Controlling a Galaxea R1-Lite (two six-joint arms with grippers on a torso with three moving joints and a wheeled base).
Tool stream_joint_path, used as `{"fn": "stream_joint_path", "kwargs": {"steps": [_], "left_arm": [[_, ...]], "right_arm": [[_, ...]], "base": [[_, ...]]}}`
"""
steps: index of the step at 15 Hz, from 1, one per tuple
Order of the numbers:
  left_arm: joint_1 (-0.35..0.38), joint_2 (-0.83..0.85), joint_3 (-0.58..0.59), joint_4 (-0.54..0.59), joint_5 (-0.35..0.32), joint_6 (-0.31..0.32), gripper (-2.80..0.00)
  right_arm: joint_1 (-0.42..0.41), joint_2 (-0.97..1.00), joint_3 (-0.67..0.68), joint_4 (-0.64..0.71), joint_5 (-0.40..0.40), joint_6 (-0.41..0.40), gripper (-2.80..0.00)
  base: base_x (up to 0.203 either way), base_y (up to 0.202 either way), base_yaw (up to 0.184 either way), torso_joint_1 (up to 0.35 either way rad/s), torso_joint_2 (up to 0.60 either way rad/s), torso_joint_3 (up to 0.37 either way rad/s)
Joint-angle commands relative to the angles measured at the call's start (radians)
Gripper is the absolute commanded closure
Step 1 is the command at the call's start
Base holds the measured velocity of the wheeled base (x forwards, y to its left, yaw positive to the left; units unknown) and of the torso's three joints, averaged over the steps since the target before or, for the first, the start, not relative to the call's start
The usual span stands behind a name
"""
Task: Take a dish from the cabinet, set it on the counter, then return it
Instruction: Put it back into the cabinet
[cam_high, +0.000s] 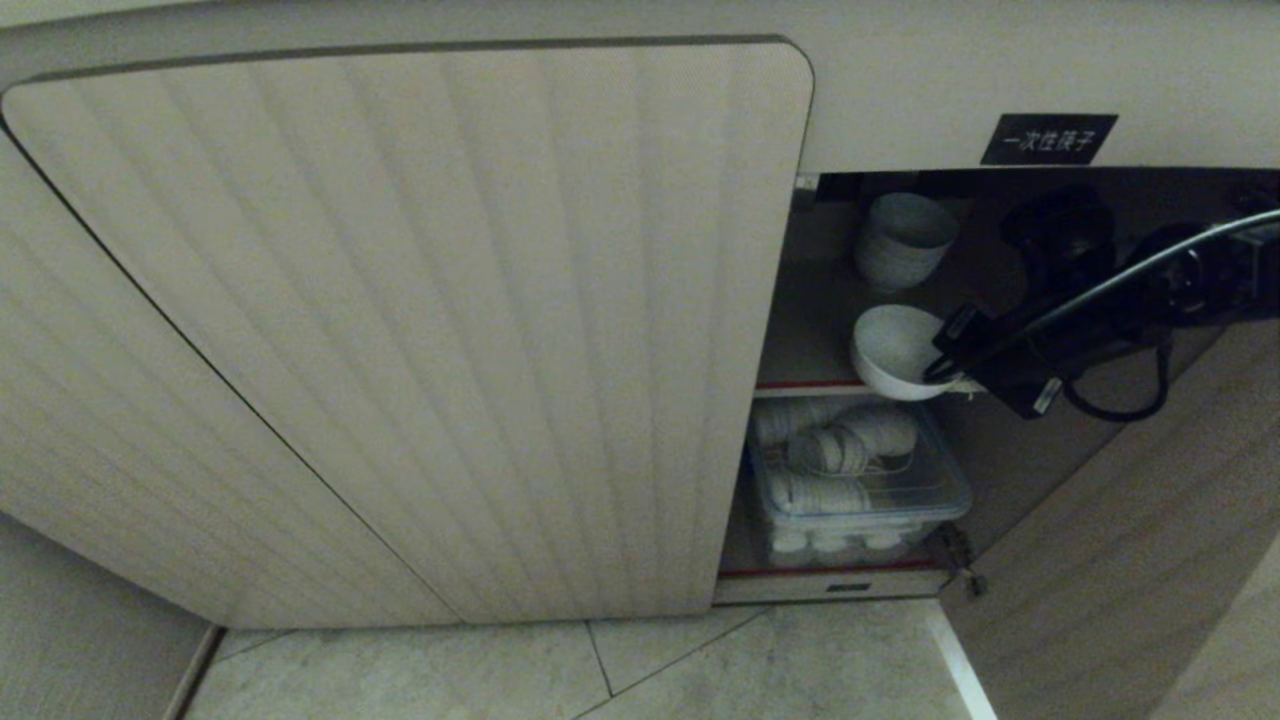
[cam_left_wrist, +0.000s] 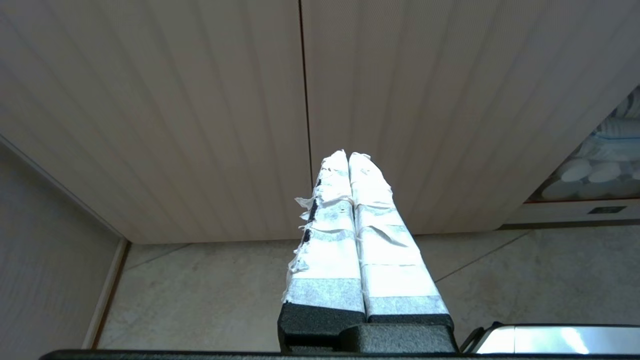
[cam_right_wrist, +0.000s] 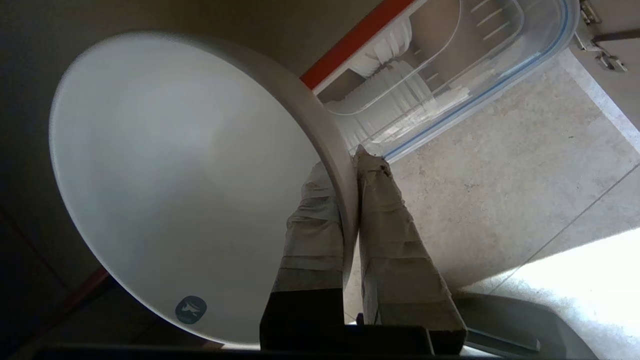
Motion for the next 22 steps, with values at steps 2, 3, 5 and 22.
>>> {"fn": "stream_joint_path", "kwargs": {"steps": [2, 3, 5, 22], "left_arm": [[0.000, 0.000, 0.000, 0.000, 0.000, 0.000, 0.00], [0.000, 0.000, 0.000, 0.000, 0.000, 0.000, 0.00], [0.000, 0.000, 0.000, 0.000, 0.000, 0.000, 0.00], [0.000, 0.000, 0.000, 0.000, 0.000, 0.000, 0.00]], "right_arm": [[-0.002, 0.026, -0.022, 0.004, 0.000, 0.005, 0.00], [-0.002, 0.031, -0.024, 0.003, 0.000, 0.006, 0.00], [-0.002, 0.035, -0.024, -0.001, 0.000, 0.008, 0.00], [-0.002, 0.114, -0.153, 0.010, 0.001, 0.009, 0.00]], "base": [[0.000, 0.000, 0.000, 0.000, 0.00, 0.000], [0.000, 0.000, 0.000, 0.000, 0.00, 0.000], [0.000, 0.000, 0.000, 0.000, 0.00, 0.000], [0.000, 0.000, 0.000, 0.000, 0.00, 0.000]]}}
